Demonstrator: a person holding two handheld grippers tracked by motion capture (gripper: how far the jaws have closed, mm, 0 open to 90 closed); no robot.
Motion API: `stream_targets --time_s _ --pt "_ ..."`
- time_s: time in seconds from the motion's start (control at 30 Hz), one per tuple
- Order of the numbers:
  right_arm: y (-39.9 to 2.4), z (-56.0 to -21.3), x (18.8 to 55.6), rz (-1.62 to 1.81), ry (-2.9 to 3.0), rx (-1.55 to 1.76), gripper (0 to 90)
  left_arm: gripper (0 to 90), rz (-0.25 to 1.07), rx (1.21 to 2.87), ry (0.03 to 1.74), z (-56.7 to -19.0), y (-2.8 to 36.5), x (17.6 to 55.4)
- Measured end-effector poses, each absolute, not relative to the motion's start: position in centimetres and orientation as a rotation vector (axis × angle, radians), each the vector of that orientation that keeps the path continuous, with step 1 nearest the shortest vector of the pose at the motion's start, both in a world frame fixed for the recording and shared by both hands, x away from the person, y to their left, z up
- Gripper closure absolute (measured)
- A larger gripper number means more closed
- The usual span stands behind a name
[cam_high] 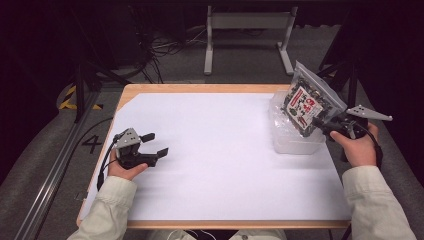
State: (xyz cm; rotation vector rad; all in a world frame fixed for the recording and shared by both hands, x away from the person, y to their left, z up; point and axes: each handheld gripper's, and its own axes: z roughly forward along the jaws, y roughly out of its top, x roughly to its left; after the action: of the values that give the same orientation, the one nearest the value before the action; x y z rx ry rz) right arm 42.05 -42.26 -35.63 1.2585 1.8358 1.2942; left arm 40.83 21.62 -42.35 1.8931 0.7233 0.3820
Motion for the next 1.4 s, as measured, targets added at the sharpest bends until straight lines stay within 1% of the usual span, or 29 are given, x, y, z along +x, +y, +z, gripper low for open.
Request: stream_targets --time_s 0.07,0.27,0.43,0.53,0.63,0.9,1.17,1.4 --pt "-42.2 -35.5 41.1 1.306 1.832 1.241 28.9 20.2 0.386 1.915 0.717 -42.2 21.5 40.4" --pt "-40.8 -35.5 38.0 1.328 1.848 1.209 21.5 20.4 0.372 1.891 0.715 -42.2 21.7 39.2" --pt "-39.8 -36.0 35.1 1.344 1.828 1.204 23.1 20.4 0.374 1.897 0.703 -42.0 21.9 38.6" --pt "-39.3 -36.2 34.2 1.363 1.839 1.191 23.4 20.4 0.372 1.897 0.696 -41.9 21.9 38.3" --pt "-37.8 -36.6 32.9 1.366 1.895 1.133 23.3 20.4 0.373 1.891 0.683 -41.8 21.7 38.1" --pt "-35.3 -37.0 32.3 1.435 1.979 1.012 22.6 20.4 0.359 1.878 0.663 -41.6 21.4 37.8" --pt "-33.2 -37.4 32.8 1.481 2.045 0.878 22.7 20.4 0.345 1.862 0.660 -41.3 21.4 37.4" --pt "-31.0 -38.6 33.6 1.544 2.087 0.816 22.6 20.0 0.352 1.876 0.634 -41.1 21.2 36.4"
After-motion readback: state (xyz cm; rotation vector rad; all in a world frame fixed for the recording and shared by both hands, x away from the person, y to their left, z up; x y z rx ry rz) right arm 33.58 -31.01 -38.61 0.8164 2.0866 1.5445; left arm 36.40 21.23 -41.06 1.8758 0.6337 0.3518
